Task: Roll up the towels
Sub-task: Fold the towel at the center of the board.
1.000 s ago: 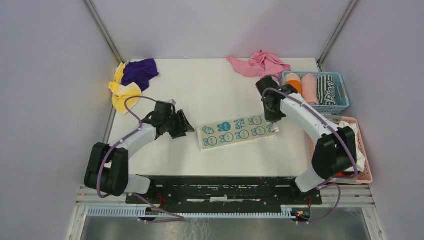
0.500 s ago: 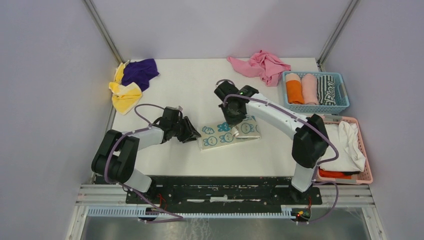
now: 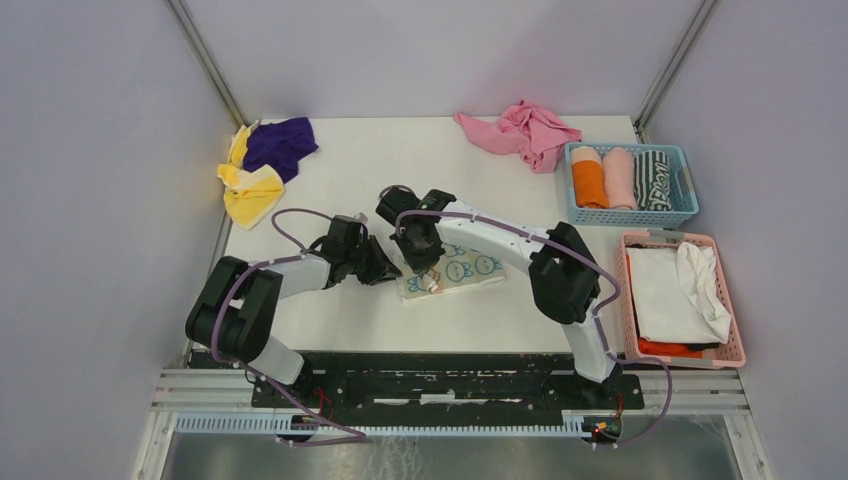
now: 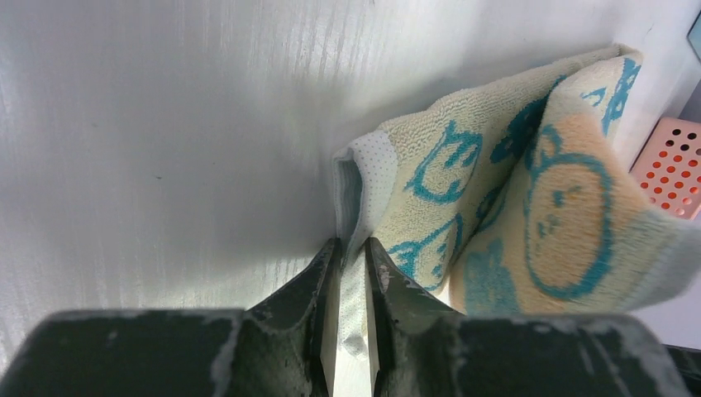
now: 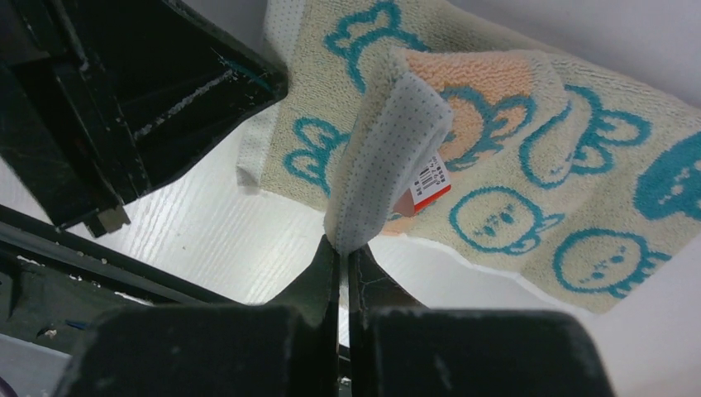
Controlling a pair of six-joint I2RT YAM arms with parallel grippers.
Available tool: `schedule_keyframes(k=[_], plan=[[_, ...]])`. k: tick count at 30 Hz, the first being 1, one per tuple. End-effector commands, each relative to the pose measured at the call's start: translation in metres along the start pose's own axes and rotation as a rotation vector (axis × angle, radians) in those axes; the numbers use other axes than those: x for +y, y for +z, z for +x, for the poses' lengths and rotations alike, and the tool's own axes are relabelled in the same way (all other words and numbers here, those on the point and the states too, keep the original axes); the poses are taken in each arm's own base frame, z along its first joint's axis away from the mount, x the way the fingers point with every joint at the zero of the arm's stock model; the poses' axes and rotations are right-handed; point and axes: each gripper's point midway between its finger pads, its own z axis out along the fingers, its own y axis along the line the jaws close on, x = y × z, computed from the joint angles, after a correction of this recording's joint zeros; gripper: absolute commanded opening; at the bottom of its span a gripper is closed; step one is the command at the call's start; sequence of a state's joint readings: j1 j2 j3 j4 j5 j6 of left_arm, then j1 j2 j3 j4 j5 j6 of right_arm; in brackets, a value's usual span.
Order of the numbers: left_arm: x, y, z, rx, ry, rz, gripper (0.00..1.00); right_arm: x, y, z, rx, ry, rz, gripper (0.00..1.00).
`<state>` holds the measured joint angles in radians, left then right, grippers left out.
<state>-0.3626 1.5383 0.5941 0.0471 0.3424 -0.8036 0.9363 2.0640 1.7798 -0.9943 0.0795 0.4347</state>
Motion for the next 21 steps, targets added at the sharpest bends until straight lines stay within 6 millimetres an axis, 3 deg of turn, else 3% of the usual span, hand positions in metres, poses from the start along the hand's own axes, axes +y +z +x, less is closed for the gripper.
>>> schedule_keyframes(k=[1, 7, 12, 16, 21], plan=[[0.007, 0.005, 0.005, -0.001, -0.006, -0.024, 0.24, 0.012, 0.007, -0.009, -0.008, 0.011, -0.014, 0.03], [0.006, 0.0, 0.003, -0.018, -0.003, -0.035, 0.25, 0.025, 0.013, -0.01, -0.001, 0.016, -0.079, 0.21], [0.012, -0.007, 0.001, -0.04, -0.007, -0.071, 0.31, 0.029, -0.016, -0.02, -0.092, 0.017, -0.143, 0.38], [0.018, -0.02, -0.006, -0.097, -0.007, -0.128, 0.39, 0.003, -0.04, -0.023, -0.176, 0.083, -0.17, 0.47], [0.021, -0.042, -0.018, -0.173, 0.013, -0.193, 0.46, -0.056, -0.047, -0.011, -0.255, 0.206, -0.197, 0.51]])
